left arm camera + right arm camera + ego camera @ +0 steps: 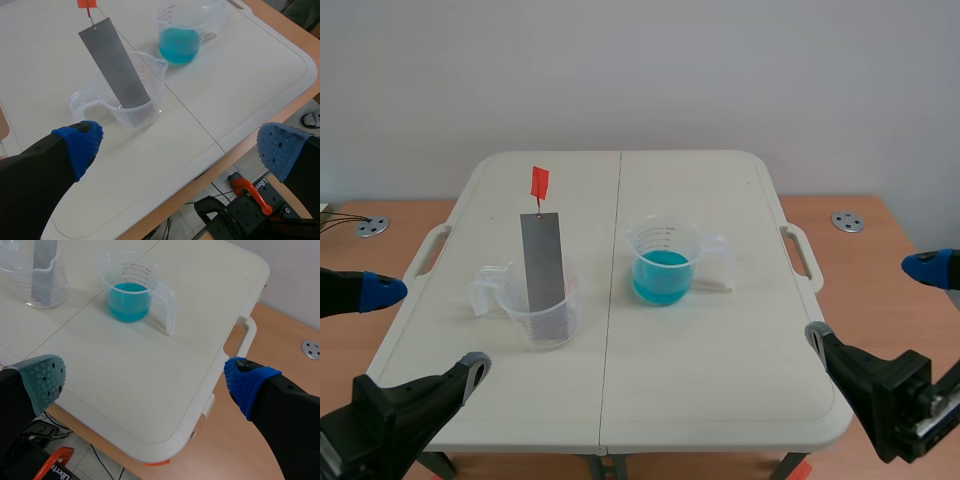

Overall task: Hold the metal plate by the orange handle, dip it into the blue solution, take it out and point at it, then put the plate back in the beaker on the left.
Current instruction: 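Lift the metal plate out of the left beaker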

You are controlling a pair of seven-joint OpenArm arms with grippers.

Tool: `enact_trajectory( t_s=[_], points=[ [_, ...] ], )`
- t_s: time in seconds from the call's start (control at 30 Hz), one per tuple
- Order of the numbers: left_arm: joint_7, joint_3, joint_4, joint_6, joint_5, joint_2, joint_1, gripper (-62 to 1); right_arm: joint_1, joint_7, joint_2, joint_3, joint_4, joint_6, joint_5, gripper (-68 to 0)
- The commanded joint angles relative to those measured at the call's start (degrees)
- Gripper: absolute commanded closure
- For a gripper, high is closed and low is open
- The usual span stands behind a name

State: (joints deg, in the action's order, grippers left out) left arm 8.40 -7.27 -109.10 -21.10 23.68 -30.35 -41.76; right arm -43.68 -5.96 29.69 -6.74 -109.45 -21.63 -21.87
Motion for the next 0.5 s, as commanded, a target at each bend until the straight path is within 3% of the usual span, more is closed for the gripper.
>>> enact_trajectory(
  t_s=[0.0, 0.47],
  points=[
    [-0.8, 0.2, -0.3, 0.0, 0.6, -0.2, -0.1, -62.3, 0.7, -0.1, 0.3, 0.0, -0.7, 0.2, -0.3, -66.3],
    [-0.9, 0.2, -0.3, 0.0, 0.6, -0.1, -0.1, -62.3, 1.2, 0.2, 0.3, 0.0, -0.7, -0.3, -0.4, -66.3]
  ],
)
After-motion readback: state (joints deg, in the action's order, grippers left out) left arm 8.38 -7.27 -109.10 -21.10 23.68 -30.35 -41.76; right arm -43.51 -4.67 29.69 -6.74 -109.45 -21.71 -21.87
